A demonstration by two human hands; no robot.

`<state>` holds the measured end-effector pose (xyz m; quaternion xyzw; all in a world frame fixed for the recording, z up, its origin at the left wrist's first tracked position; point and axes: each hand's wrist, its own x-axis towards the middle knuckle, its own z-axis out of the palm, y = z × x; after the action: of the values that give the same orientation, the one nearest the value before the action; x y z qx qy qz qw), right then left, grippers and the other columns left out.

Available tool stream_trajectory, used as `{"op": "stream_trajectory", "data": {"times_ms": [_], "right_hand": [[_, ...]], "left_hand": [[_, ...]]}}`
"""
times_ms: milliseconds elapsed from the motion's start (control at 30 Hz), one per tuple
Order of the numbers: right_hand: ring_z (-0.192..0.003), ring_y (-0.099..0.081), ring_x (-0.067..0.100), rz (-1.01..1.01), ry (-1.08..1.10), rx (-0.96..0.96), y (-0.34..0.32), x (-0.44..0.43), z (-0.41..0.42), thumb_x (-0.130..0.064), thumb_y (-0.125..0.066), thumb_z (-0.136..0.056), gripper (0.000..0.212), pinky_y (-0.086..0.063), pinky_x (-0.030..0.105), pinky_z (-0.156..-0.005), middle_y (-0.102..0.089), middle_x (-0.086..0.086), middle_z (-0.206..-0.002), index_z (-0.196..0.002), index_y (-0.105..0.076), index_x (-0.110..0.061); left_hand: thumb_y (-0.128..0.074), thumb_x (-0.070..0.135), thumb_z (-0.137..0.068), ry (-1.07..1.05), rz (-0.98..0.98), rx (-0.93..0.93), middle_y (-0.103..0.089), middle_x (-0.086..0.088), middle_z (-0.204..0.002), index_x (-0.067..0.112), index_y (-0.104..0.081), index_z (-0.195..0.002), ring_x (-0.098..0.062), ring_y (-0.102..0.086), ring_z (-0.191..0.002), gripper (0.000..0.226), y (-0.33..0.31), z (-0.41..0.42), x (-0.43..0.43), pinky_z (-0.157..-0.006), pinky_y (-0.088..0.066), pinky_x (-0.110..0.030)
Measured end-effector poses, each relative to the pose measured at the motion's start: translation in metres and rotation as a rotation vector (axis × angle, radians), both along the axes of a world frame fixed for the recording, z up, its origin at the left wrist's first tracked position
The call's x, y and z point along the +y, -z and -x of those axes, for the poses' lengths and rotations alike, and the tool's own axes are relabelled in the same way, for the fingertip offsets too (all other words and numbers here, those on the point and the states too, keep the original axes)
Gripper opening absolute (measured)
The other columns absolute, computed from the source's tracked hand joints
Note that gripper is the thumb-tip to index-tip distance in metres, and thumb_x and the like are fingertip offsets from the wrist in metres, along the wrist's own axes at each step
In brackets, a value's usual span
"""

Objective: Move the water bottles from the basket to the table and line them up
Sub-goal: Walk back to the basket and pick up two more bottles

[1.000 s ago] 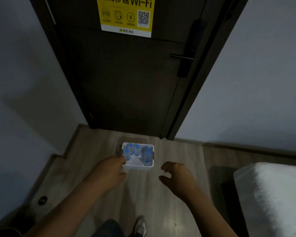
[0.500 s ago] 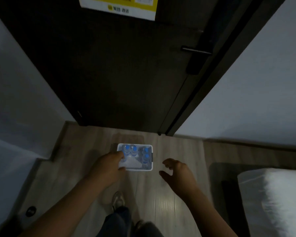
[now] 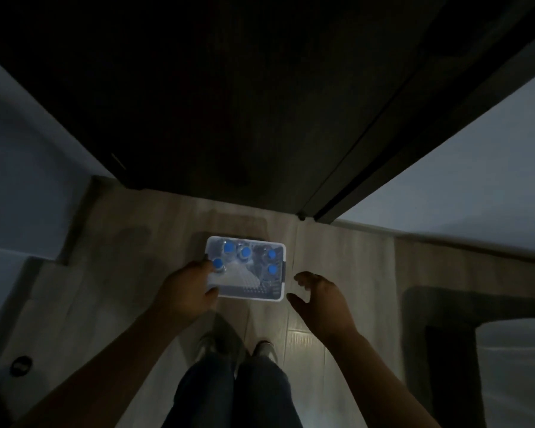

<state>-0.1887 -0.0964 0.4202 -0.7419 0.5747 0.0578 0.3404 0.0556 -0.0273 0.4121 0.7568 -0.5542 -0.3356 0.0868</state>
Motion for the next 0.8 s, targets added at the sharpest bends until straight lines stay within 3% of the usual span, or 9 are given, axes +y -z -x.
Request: {"op": "stream_trajectory", "data": {"times_ms": [133, 200, 300, 367, 533, 600, 667, 767, 800], "right_hand": [[-0.106, -0.059, 0.009, -0.015, 0.002, -0.010, 0.076, -0.022, -0.002, -0.036, -0.064, -0.088, 0.041, -0.043, 0.017, -0.084, -0.063, -0.003, -0.120, -0.125, -0.056, -0.022], [-0.105, -0.060, 0.009, -0.014, 0.008, -0.023, 0.115, -0.032, -0.005, -0.035, -0.064, -0.087, 0.040, -0.042, 0.016, -0.083, -0.064, -0.003, -0.119, -0.125, -0.056, -0.022], [-0.108, -0.059, 0.009, -0.024, 0.017, -0.035, 0.175, -0.041, -0.010, -0.035, -0.065, -0.087, 0.044, -0.042, 0.017, -0.086, -0.063, -0.004, -0.123, -0.128, -0.055, -0.023], [-0.110, -0.059, 0.010, -0.016, 0.024, -0.060, 0.214, -0.046, -0.013, -0.034, -0.066, -0.087, 0.046, -0.041, 0.017, -0.088, -0.062, -0.003, -0.125, -0.129, -0.054, -0.022], [-0.111, -0.060, 0.011, 0.024, 0.072, -0.184, 0.317, -0.060, -0.012, -0.035, -0.070, -0.084, 0.052, -0.040, 0.009, -0.086, -0.061, -0.001, -0.128, -0.130, -0.054, -0.019], [-0.107, -0.061, 0.011, 0.073, 0.077, -0.257, 0.360, -0.066, -0.011, -0.037, -0.072, -0.081, 0.054, -0.045, 0.011, -0.085, -0.062, -0.002, -0.125, -0.129, -0.056, -0.019], [-0.104, -0.062, 0.010, 0.125, 0.086, -0.333, 0.399, -0.068, -0.007, -0.037, -0.074, -0.079, 0.052, -0.049, 0.020, -0.089, -0.062, -0.004, -0.122, -0.126, -0.057, -0.021], [-0.104, -0.056, -0.004, 0.162, 0.050, -0.428, 0.436, -0.066, -0.002, -0.039, -0.070, -0.080, 0.047, -0.044, 0.006, -0.088, -0.057, -0.019, -0.117, -0.122, -0.051, -0.038], [-0.105, -0.057, -0.004, 0.166, 0.034, -0.440, 0.444, -0.066, 0.000, -0.039, -0.069, -0.080, 0.046, -0.045, 0.008, -0.088, -0.057, -0.020, -0.117, -0.122, -0.050, -0.040]], "left_hand": [[-0.062, 0.029, -0.087, -0.038, 0.053, -0.018, -0.060, 0.002, -0.097, 0.016, -0.056, -0.104, -0.013, -0.055, -0.086, 0.022, 0.079, -0.010, -0.010, -0.074, -0.036, -0.019], [-0.064, 0.025, -0.085, -0.008, 0.076, -0.109, -0.064, -0.006, -0.098, 0.009, -0.059, -0.107, -0.023, -0.062, -0.088, 0.028, 0.116, -0.013, -0.016, -0.075, -0.045, -0.028], [-0.074, 0.010, -0.070, 0.123, 0.201, -0.112, -0.067, -0.016, -0.077, -0.002, -0.067, -0.089, -0.033, -0.067, -0.067, 0.024, 0.175, -0.020, -0.022, -0.063, -0.054, -0.037], [-0.076, 0.007, -0.070, 0.106, 0.172, -0.060, -0.069, -0.018, -0.082, -0.004, -0.067, -0.096, -0.035, -0.067, -0.073, 0.030, 0.216, -0.027, -0.027, -0.068, -0.054, -0.039], [-0.057, 0.044, -0.075, -0.028, 0.183, -0.063, -0.067, -0.016, -0.106, -0.001, -0.060, -0.116, -0.031, -0.064, -0.097, 0.060, 0.317, -0.039, -0.036, -0.083, -0.045, -0.030], [-0.049, 0.056, -0.070, -0.039, 0.227, -0.067, -0.065, -0.019, -0.113, -0.003, -0.058, -0.120, -0.033, -0.063, -0.103, 0.078, 0.355, -0.044, -0.040, -0.089, -0.049, -0.036], [-0.055, 0.056, -0.068, -0.056, 0.288, -0.053, -0.064, -0.019, -0.116, -0.002, -0.058, -0.120, -0.031, -0.063, -0.103, 0.078, 0.390, -0.047, -0.043, -0.088, -0.052, -0.043], [-0.081, 0.039, -0.066, -0.124, 0.334, -0.029, -0.064, -0.011, -0.118, 0.008, -0.057, -0.121, -0.026, -0.064, -0.100, 0.067, 0.427, -0.045, -0.045, -0.083, -0.054, -0.041], [-0.084, 0.034, -0.064, -0.133, 0.339, -0.032, -0.064, -0.008, -0.118, 0.011, -0.058, -0.120, -0.024, -0.064, -0.099, 0.066, 0.436, -0.045, -0.046, -0.082, -0.054, -0.039]]}}
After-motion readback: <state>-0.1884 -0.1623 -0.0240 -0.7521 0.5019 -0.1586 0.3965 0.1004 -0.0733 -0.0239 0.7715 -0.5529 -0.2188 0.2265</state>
